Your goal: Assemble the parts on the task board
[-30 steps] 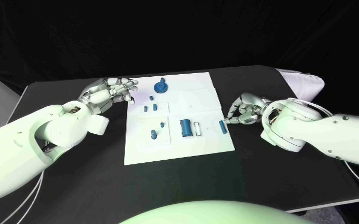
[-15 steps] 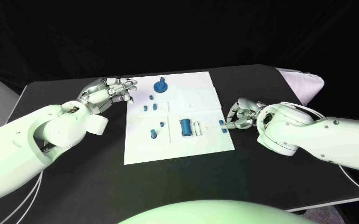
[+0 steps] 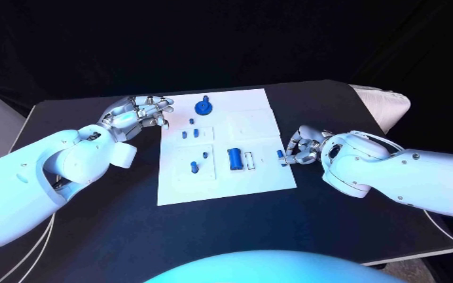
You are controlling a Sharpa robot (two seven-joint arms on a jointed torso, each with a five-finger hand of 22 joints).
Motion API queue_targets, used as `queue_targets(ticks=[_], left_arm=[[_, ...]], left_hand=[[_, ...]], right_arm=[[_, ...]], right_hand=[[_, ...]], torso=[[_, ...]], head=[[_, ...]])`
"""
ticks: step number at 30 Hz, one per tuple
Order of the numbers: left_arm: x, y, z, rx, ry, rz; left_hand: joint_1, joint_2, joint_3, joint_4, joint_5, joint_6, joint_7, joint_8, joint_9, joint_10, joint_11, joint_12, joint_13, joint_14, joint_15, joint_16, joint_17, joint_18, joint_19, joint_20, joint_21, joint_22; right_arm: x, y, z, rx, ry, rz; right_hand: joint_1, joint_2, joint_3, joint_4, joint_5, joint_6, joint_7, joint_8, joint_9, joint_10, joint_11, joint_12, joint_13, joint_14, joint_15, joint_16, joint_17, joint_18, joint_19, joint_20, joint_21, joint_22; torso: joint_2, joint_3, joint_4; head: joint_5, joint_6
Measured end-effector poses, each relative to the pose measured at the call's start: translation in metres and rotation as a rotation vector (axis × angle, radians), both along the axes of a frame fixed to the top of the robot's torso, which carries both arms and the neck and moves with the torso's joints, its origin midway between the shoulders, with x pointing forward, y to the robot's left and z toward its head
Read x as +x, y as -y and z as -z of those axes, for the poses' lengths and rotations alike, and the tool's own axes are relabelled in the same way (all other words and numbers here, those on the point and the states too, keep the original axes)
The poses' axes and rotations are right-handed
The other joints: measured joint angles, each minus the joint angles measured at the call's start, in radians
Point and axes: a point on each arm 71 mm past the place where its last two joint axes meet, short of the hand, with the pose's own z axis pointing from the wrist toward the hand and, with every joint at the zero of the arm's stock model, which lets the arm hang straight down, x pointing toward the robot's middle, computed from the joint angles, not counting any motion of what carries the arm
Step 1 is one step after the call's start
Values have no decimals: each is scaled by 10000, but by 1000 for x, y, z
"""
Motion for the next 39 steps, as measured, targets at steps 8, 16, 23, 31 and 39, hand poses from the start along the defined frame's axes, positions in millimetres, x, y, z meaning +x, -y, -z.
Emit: queue_targets(ticks=[8,16,23,31,39], left_arm=[[0,0,0,7,-7,-1],[0,-1,0,17,-12,-4],[0,-1,0,20,-15,-3],[0,-1,0,19,-19,1],[0,-1,0,19,-20,1]], left_hand=[[0,0,0,0,0,0,0,0,0,0,0,0,0,0,0,0,0,0,0,0,0,1],[0,0,0,0,0,0,0,0,0,0,0,0,0,0,0,0,0,-1,0,0,-71,-24],[0,0,0,0,0,0,0,0,0,0,0,0,0,0,0,0,0,0,0,0,-71,-24],[0,0,-29,29,0,0,0,0,0,0,0,0,1,0,0,0,0,-1,0,0,-71,-24],[0,0,-29,28,0,0,0,0,0,0,0,0,1,0,0,0,0,0,0,0,-71,-24]], right_arm=[[1,-8,3,-96,78,-177],[1,-11,4,-170,190,-269],[3,-12,5,-234,233,-291],[5,-13,5,-286,275,-309],[5,-16,5,-277,303,-368]], right_hand=[[479,24,169,-22,62,33,-34,0,103,-37,-37,-38,-1,0,0,0,-1,0,0,0,0,-1],[1145,89,1043,-28,-1,33,-34,0,190,0,-74,-38,-2,1,-75,0,-1,0,1,-77,0,-2],[1232,-2,1462,-48,391,32,-33,-106,224,0,-74,-38,-3,1,-75,0,-1,-1,1,-77,0,-3],[1372,-208,2207,-76,1095,29,-31,-212,238,0,-73,-38,-3,1,-75,0,-2,0,1,-76,0,-4],[981,-600,3093,-70,2496,16,-19,-331,331,0,-73,-38,-4,0,-74,0,-2,-1,1,-76,0,-4]], torso=[[-3,4,-2],[-3,3,3],[-8,-9,0],[-15,-9,2],[-20,-9,3]], head=[[15,-36],[19,-61],[19,-71],[29,-77],[42,-64]])
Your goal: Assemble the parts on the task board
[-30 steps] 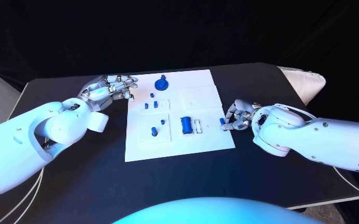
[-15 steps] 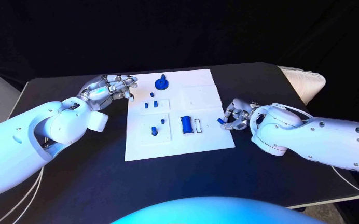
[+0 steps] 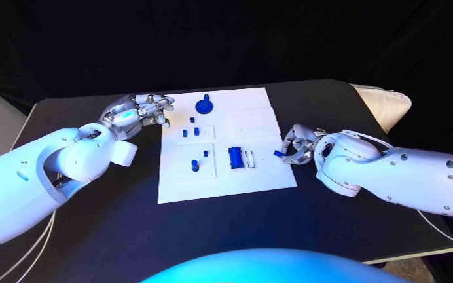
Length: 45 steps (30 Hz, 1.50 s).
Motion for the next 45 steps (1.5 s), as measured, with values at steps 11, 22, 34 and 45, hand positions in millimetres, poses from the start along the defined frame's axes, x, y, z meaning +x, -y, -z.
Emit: queue_targets(ticks=[11,22,34,45], left_arm=[[0,0,0,-2,-1,2],[0,0,0,-2,-3,2],[-1,0,0,2,2,21],[-1,0,-1,7,4,28]], left_hand=[[0,0,0,0,0,0,0,0,0,0,0,0,0,0,0,0,0,0,0,0,0,1],[0,0,29,28,0,0,0,0,0,0,0,0,0,0,0,0,0,0,0,0,0,-15],[0,0,29,27,0,0,0,0,0,0,0,0,0,0,0,0,0,-1,0,0,0,-14],[0,0,28,27,0,0,0,0,0,0,0,0,0,0,0,0,0,-1,0,0,0,-14]], right_arm=[[-11,-13,-6,336,21,-301],[-13,-37,-23,980,226,-655],[-6,-55,-15,1255,-9,-638],[-5,-64,-5,1350,-425,-500]], right_hand=[[-311,-93,186,22,178,72,-1,4,67,0,0,0,-1,0,0,0,0,0,0,0,71,-1],[-595,-151,215,49,200,116,-46,6,122,0,0,0,-2,0,0,0,0,0,0,1,118,7],[-936,-140,299,21,-253,162,-92,82,203,-35,-35,67,-3,-1,0,0,-1,1,0,1,118,5],[-1541,-35,249,68,-747,234,-87,87,276,-35,-34,66,-3,-1,0,0,7,0,0,2,118,4]], torso=[[3,7,-10],[8,6,-6],[13,-7,-6],[13,6,0]], head=[[51,32],[49,42],[47,26],[44,13]])
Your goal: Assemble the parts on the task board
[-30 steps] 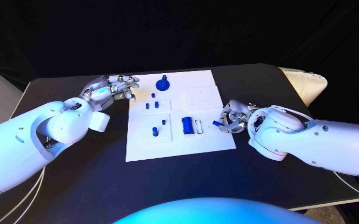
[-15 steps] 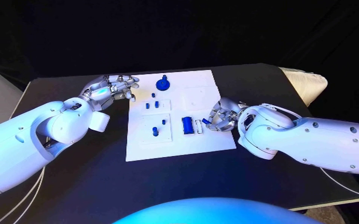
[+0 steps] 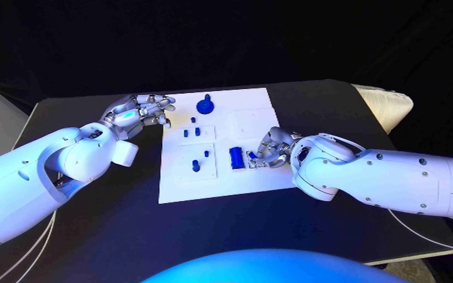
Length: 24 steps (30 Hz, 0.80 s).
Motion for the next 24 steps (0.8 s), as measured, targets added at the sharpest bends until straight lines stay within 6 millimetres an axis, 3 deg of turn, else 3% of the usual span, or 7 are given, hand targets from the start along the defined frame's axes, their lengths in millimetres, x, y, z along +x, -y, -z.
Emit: queue_targets(ticks=[24], left_arm=[[0,0,0,9,-9,8]], left_hand=[[0,0,0,-1,0,0,0,0,0,0,0,0,-10,0,0,0,0,1,73,1,0,-14]], right_arm=[[6,-9,4,-64,-136,104]], right_hand=[[-224,40,-109,-3,-147,37,-35,71,49,0,0,0,7,0,0,0,-2,0,0,0,77,-3]], torso=[[8,7,-8]], head=[[3,-57]])
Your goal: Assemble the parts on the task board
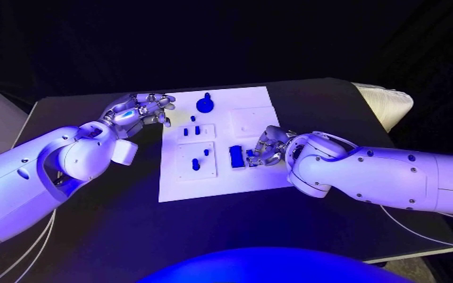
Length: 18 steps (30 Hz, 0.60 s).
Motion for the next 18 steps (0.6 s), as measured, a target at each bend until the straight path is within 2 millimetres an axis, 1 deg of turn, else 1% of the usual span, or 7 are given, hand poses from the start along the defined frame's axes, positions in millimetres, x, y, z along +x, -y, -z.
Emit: queue_targets(ticks=[6,9,11,15,16,18], left_arm=[[0,0,0,2,-4,-1],[0,0,0,3,-6,-2],[0,0,0,3,-7,-1],[0,0,0,4,-10,-3],[0,0,0,5,-11,-4],[0,0,0,6,-12,-4]], left_hand=[[0,0,0,0,0,0,0,0,0,0,0,0,0,0,0,0,0,0,0,0,0,0],[0,0,0,0,0,0,0,0,0,0,0,0,0,0,0,0,0,0,0,0,0,0],[0,0,0,0,0,0,0,0,0,0,0,0,1,0,0,0,0,-1,0,0,0,0],[0,0,0,0,0,0,0,0,0,0,0,0,1,0,0,0,0,0,0,0,0,0],[0,0,0,0,0,0,0,0,0,0,0,0,1,0,0,0,0,-1,-1,0,0,1],[0,0,0,0,0,0,0,0,0,0,0,0,1,0,0,0,0,-1,-1,0,0,1]], right_arm=[[1,-1,0,-20,28,43],[2,-1,0,-32,35,67],[2,-1,1,-47,28,81],[3,-1,2,-63,12,93],[3,-1,2,-64,12,93],[3,-1,2,-64,10,94]], right_hand=[[-41,41,0,0,0,17,18,38,-1,38,-36,0,-1,0,0,0,0,0,0,0,0,0],[-40,40,0,0,-20,17,18,-19,-14,38,-36,0,-1,0,0,0,-1,0,0,0,0,-1],[-234,39,-80,-14,-112,15,19,-48,-43,38,-36,0,-1,0,0,0,-1,0,0,0,0,-1],[-743,76,-518,11,-391,14,20,-79,-15,38,-35,0,-2,0,0,0,-2,-1,0,0,-46,-1],[-898,102,-690,11,-516,14,20,-80,-8,38,-36,0,-2,0,0,0,-2,0,0,0,-46,-2],[-1006,184,-1002,19,-843,14,19,-80,15,38,-36,0,-2,0,0,0,-2,0,0,0,-46,-2]], torso=[[4,-1,6],[3,0,6],[2,0,6],[0,1,3],[-1,2,2],[-6,5,1]], head=[[-7,-15],[-4,-26],[-2,-34],[5,-50],[6,-51],[11,-58]])
